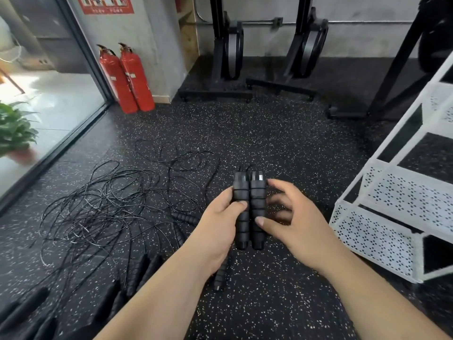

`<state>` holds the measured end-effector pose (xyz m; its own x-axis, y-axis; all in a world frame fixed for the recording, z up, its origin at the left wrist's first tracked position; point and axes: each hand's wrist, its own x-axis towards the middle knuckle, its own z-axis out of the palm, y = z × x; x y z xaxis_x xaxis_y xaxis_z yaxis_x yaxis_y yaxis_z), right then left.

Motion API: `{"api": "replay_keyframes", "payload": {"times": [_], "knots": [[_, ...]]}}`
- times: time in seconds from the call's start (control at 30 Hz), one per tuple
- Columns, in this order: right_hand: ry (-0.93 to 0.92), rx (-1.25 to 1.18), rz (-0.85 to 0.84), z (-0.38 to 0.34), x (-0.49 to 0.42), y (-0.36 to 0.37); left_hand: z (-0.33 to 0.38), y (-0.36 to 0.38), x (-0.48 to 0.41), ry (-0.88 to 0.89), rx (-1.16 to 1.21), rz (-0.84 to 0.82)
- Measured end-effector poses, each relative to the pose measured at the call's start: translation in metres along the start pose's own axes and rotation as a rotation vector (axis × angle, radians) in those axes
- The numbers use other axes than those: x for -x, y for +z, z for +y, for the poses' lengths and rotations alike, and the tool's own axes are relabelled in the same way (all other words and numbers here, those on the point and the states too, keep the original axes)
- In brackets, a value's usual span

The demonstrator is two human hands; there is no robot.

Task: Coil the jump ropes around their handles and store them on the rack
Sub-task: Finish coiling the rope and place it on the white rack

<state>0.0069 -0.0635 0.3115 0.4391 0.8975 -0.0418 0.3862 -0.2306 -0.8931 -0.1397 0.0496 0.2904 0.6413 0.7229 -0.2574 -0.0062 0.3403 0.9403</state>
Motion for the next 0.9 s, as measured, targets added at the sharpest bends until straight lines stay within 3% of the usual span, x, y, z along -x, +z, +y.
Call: {"api": "replay_keyframes", "payload": {"times": [0.9], "knots": [[-0.008, 0.038, 0.058, 0.003, -0.002, 0.009, 0.019, 0.000, 0.007, -0.005, -0.175, 0.008]]}}
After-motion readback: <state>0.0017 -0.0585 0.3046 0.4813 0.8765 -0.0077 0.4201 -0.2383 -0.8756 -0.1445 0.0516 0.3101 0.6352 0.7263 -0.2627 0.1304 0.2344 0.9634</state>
